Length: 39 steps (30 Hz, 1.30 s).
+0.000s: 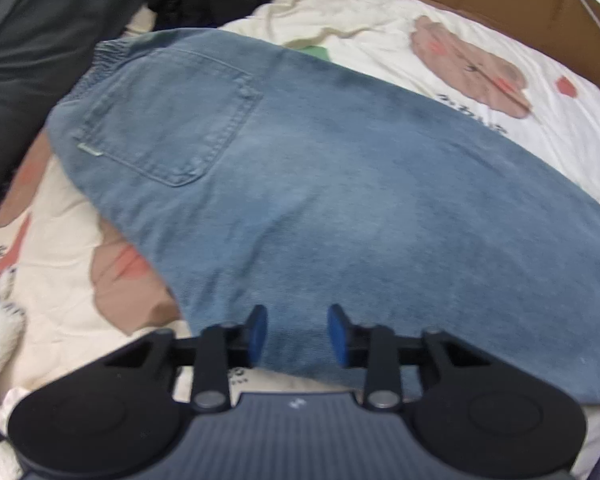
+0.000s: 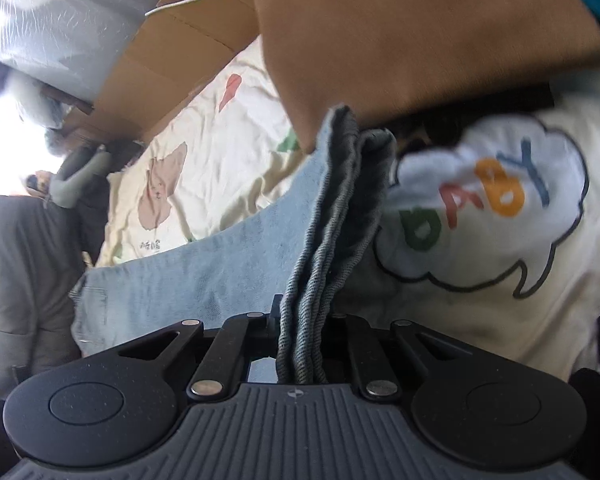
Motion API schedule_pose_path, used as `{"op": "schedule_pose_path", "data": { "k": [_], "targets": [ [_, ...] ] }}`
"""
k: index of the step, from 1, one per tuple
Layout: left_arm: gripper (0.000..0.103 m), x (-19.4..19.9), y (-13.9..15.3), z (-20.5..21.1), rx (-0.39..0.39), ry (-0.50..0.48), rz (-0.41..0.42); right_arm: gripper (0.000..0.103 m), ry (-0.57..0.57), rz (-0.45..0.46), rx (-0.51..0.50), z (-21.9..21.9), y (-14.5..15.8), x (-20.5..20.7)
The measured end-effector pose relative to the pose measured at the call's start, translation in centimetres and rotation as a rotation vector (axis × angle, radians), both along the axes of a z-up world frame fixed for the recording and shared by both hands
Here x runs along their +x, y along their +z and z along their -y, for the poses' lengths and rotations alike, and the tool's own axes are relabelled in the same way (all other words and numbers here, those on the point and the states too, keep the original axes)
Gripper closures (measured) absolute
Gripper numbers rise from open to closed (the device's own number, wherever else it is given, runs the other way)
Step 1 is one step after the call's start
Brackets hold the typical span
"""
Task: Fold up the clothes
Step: 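Lift the jeans hem with the right tool while the left tool pinches the leg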
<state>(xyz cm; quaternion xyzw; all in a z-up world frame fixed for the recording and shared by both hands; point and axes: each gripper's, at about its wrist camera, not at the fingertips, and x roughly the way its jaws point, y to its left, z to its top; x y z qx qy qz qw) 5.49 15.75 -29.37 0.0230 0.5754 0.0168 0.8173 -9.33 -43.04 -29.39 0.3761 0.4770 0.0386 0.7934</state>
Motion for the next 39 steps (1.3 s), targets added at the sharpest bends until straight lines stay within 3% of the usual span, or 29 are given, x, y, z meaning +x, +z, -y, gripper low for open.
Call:
{"op": "schedule_pose_path", "data": {
  "k": [6, 12, 18, 22, 24, 30, 35, 39],
  "targets": [
    [0.072, 0.2, -0.5, 0.0, -0.033, -0.062, 0.015, 0.095, 0.024, 0.002, -0.032, -2.3, 5.0, 1.8],
    [0.072, 0.6, -2.7, -0.9, -0.084, -0.116, -0.073, 0.095, 0.053, -0.003, -0.093, -4.7, 9.3, 3.6],
    [0.081, 0.8, -2.7, -1.7, -0.106, -0.177, -0.081, 0.095, 0.084, -0.022, -0.139, -6.3, 13.8, 5.4],
    [0.084, 1.0, -1.5, -1.7, -0.201, -0.171, -0.057, 0.095, 0.129, -0.037, -0.166, -7.6, 17.3, 7.3],
    [0.091, 0.9, -1.6, -1.0, -0.239, -0.205, -0.072, 0.095, 0.167, -0.041, -0.171, -8.6, 19.0, 8.3],
    [0.093, 0.0, -3.5, 0.9, -0.246, -0.263, -0.117, 0.095, 0.313, -0.02, -0.175, -12.5, 24.2, 10.6],
    [0.093, -0.5, -4.1, 1.1, -0.261, -0.247, -0.119, 0.095, 0.318, 0.02, -0.171, -15.0, 28.1, 12.2],
    [0.093, -0.7, -3.8, 1.2, -0.265, -0.275, -0.102, 0.095, 0.298, 0.066, -0.128, -16.7, 29.6, 12.5]
  ]
}}
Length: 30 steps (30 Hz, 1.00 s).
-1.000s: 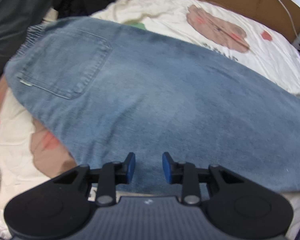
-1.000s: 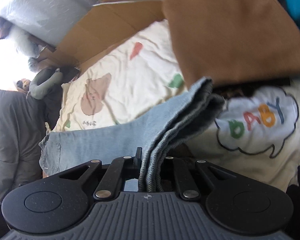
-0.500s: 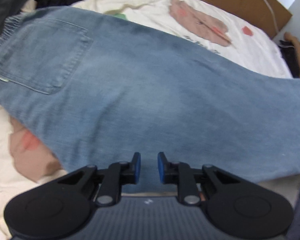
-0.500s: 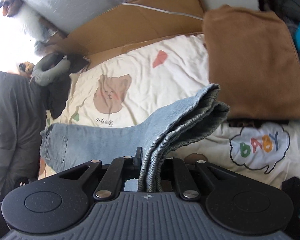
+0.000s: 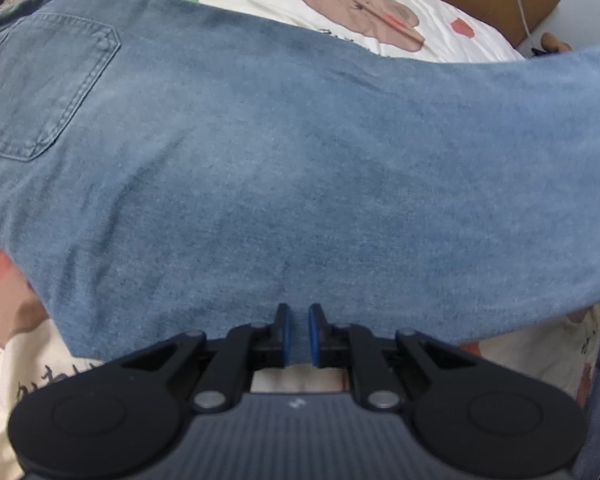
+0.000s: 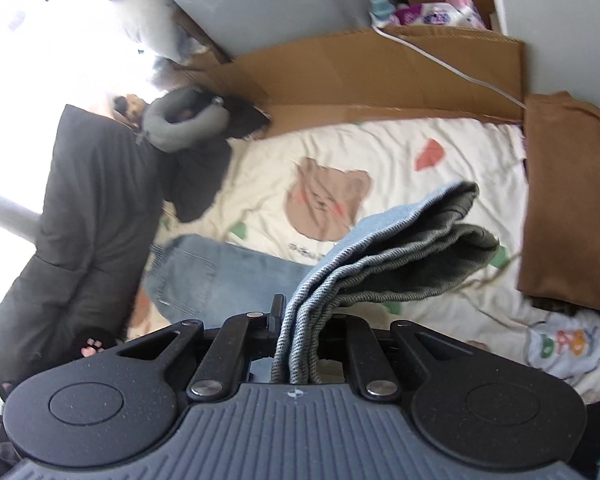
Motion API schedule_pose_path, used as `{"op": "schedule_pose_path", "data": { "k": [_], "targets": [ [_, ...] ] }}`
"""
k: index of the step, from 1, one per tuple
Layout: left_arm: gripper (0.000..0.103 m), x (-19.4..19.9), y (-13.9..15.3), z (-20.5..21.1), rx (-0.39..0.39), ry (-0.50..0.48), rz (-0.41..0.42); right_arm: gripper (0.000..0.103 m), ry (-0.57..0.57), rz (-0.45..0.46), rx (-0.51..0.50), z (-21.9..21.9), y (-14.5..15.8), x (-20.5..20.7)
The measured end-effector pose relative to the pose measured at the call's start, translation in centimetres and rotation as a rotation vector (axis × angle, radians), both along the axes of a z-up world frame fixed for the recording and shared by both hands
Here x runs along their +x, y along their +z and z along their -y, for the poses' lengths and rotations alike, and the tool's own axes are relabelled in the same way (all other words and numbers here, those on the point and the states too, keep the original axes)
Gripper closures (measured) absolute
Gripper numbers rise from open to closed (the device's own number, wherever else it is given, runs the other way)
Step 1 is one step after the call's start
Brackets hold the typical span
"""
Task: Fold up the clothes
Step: 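Lift the jeans hem with the right tool while the left tool pinches the leg, then carry the held hem over onto the waistband with the right tool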
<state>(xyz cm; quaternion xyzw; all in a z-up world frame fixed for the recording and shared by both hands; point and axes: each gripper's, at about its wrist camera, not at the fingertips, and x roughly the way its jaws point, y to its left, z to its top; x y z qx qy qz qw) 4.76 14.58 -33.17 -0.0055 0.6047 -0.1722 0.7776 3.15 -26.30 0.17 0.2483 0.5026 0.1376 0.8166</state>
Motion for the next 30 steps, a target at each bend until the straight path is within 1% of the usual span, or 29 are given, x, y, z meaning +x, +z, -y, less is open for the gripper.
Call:
{"op": "schedule_pose_path", "data": {
  "k": [4, 8, 10, 18, 24, 28, 30],
  "targets": [
    [0.093, 0.1, -0.2, 0.3, -0.012, -0.054, 0.01, 0.095, -0.014, 0.038, 0.026, -0.6, -0.1, -0.2],
    [0.094, 1.4, -0.9, 0.2, -0.019, -0.072, -0.001, 0.095, -0.03, 0.041, 0.033, -0.5, 0.1, -0.4],
    [0.094, 2.2, -1.1, 0.6, -0.011, -0.093, 0.012, 0.095, -0.033, 0.045, 0.037, -0.6, 0.2, -0.4],
    [0.094, 6.3, -0.9, 2.7, -0.02, -0.141, 0.057, 0.095, 0.0, 0.065, 0.051, -1.9, 0.9, -0.5],
    [0.094, 10.0, -1.0, 4.6, -0.024, -0.128, 0.077, 0.095, 0.029, 0.069, 0.051, -2.4, 1.3, -0.4],
    [0.094, 12.3, -1.0, 6.4, -0.012, -0.148, 0.099, 0.095, 0.031, 0.062, 0.066, -1.8, 0.9, -0.3],
    [0.094, 13.9, -1.1, 6.6, -0.01, -0.146, 0.099, 0.095, 0.034, 0.062, 0.066, -1.6, 0.7, -0.3]
  ]
}}
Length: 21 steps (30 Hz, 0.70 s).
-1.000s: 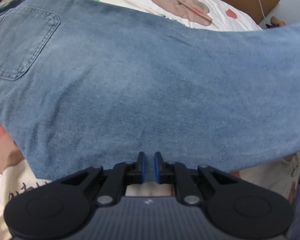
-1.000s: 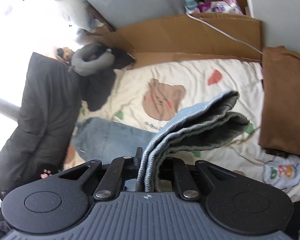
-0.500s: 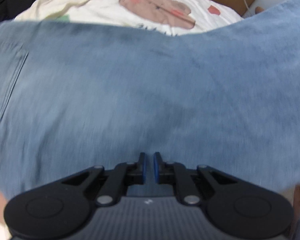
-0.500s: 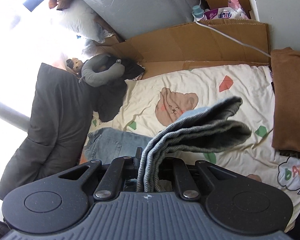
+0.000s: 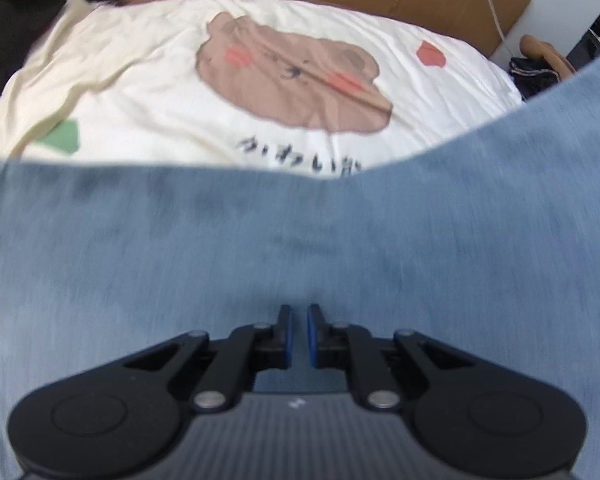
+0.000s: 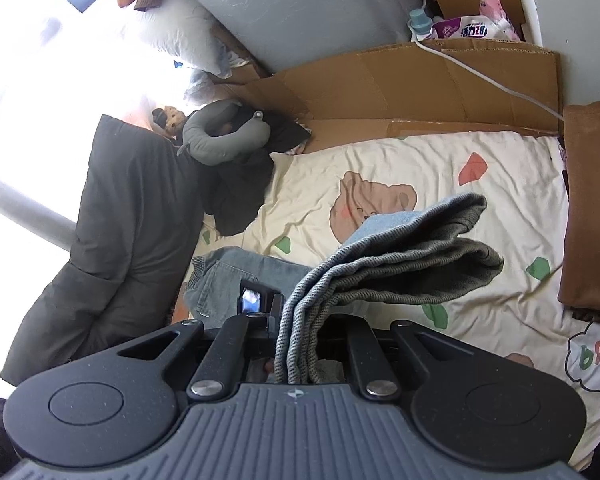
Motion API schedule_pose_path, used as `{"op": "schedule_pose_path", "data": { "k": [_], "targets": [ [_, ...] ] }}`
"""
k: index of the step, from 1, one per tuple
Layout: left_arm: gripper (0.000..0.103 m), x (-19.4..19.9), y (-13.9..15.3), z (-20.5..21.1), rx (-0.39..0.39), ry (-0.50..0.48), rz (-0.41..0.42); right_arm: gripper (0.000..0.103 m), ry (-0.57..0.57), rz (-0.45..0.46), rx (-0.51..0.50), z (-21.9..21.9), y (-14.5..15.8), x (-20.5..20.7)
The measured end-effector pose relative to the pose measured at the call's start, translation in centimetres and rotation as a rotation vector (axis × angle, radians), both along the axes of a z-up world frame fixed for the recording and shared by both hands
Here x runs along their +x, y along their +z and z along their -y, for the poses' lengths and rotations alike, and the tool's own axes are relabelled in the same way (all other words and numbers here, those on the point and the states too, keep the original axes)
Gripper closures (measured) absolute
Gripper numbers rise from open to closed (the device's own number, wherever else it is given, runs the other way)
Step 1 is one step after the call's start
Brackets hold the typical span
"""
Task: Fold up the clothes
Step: 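Carry the held hem over onto the waistband with the right tool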
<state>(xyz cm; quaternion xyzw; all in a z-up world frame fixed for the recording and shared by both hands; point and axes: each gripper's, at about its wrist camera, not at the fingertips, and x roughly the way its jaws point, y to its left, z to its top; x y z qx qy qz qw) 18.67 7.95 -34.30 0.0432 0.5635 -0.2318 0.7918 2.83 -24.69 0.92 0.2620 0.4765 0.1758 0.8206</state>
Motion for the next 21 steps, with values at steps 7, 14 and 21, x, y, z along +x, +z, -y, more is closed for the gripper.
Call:
{"op": "schedule_pose_path", "data": {
  "k": [7, 14, 21],
  "targets": [
    [0.094, 4.5, -0.1, 2.9, 0.009, 0.027, 0.028, 0.095, -0.003, -0.02, 0.017, 0.5, -1.0, 0.2],
    [0.094, 3.9, -0.3, 2.0, -0.026, 0.066, -0.022, 0.095, -0.013, -0.04, 0.021, 0.7, -1.5, 0.4],
    [0.094, -2.9, 0.6, -3.4, -0.034, 0.1, -0.105, 0.095, 0.009, -0.032, 0.048, -1.4, -0.8, 1.2]
  ]
}}
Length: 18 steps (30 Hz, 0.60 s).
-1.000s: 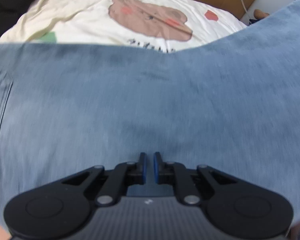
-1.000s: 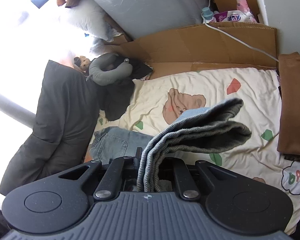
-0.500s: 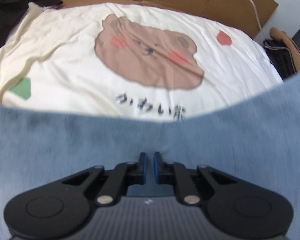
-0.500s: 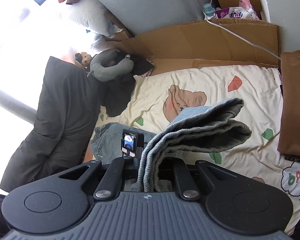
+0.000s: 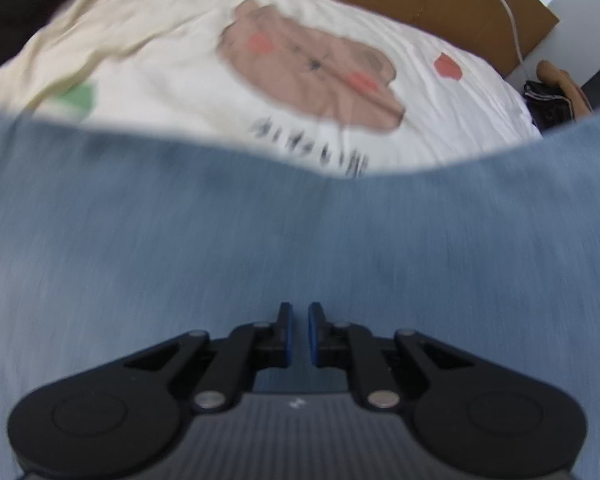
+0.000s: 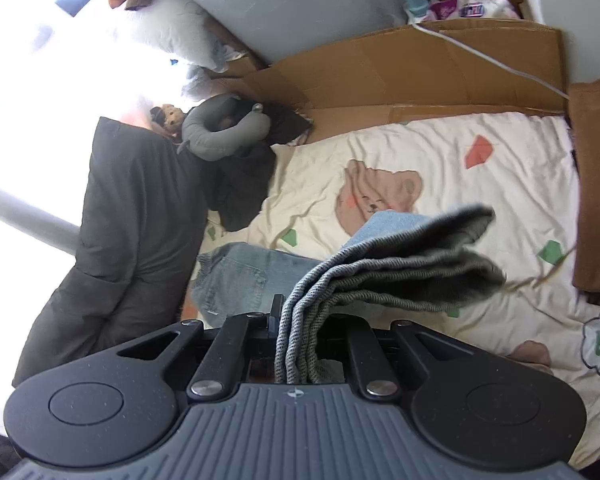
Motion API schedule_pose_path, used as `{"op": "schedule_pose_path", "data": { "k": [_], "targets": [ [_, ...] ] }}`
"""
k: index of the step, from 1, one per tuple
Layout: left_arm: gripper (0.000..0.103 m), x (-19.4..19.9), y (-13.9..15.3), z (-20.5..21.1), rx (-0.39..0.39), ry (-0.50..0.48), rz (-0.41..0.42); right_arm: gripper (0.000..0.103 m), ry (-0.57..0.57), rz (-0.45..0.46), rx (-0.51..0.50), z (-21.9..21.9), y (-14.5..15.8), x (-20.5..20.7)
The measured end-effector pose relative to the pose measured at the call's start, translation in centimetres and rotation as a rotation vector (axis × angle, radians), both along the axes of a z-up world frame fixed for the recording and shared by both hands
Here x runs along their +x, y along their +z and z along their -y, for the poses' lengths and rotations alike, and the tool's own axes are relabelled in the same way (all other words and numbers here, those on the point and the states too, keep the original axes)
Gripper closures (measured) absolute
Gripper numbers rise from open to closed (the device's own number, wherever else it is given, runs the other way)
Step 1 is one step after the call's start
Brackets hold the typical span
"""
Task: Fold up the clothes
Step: 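Carry the held hem over onto the waistband with the right tool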
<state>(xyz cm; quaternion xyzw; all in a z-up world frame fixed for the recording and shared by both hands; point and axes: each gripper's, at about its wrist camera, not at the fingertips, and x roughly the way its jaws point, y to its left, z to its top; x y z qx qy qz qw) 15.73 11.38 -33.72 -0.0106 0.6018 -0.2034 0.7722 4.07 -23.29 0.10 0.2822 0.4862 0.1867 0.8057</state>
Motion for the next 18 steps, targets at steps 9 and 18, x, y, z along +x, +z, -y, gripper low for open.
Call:
{"op": "schedule_pose_path", "data": {
  "k": [9, 18],
  "targets": [
    [0.093, -6.9, 2.3, -9.6, 0.11, 0.054, -0.067, 0.095, 0.063, 0.037, 0.043, -3.6, 1.8, 1.0],
    [0.092, -5.9, 4.0, -17.5, 0.038, 0.196, 0.027, 0.095, 0.142, 0.073, 0.034, -10.6, 4.7, 4.5]
  ]
}}
